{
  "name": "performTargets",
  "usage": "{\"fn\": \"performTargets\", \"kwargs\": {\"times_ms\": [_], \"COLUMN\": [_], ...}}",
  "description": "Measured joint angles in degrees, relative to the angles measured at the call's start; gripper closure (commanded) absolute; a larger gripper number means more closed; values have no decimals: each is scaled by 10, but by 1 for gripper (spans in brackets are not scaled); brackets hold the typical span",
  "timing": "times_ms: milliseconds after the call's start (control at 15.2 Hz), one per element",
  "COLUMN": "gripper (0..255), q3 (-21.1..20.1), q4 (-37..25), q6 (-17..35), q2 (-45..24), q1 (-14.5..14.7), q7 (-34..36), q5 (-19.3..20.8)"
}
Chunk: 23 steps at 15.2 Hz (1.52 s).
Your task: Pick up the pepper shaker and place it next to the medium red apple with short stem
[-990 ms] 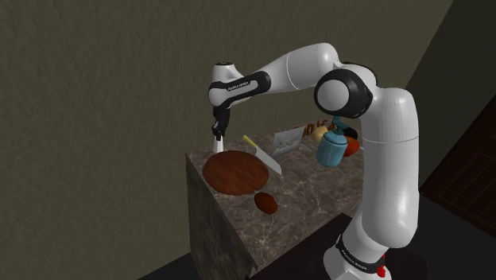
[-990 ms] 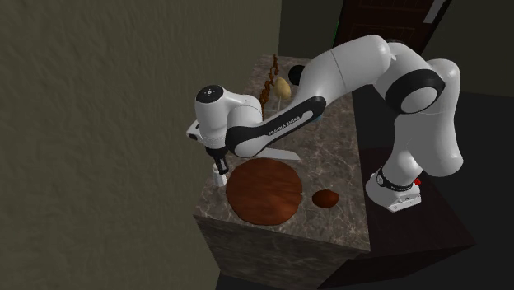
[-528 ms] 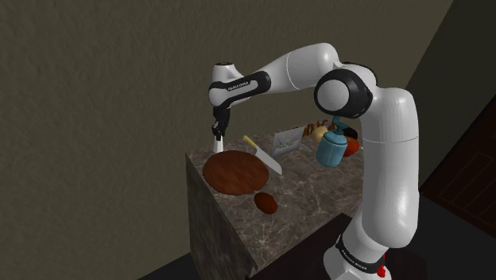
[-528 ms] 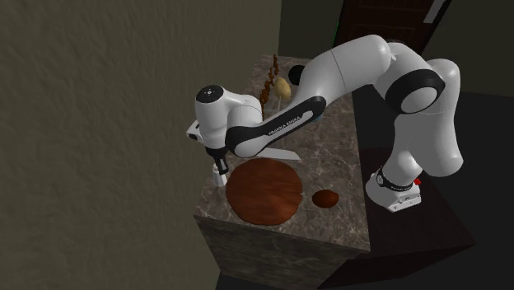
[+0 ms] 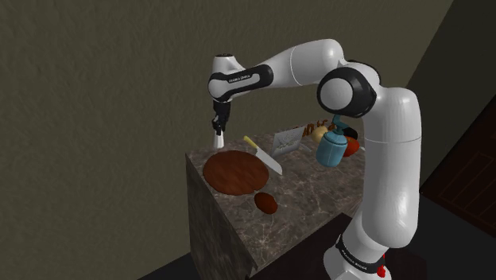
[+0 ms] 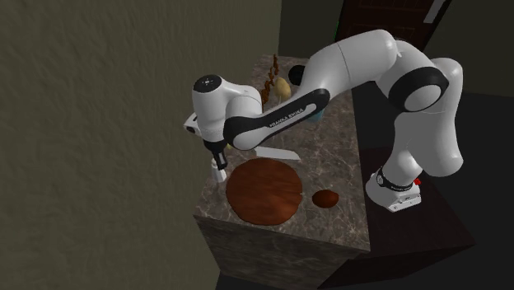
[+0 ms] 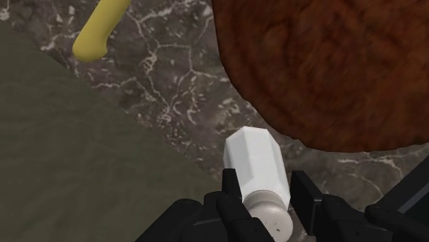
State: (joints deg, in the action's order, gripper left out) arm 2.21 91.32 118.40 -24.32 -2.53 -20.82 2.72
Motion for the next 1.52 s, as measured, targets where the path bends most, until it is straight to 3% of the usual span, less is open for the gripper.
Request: {"fn": "performTargets", "kwargs": {"times_ms": [1518], "gripper": [255], "q3": [0], "q4": [-141], "q6": [-167], "q2": [26], "q1": [1], "q7": [-7], "q5": [-2]}}
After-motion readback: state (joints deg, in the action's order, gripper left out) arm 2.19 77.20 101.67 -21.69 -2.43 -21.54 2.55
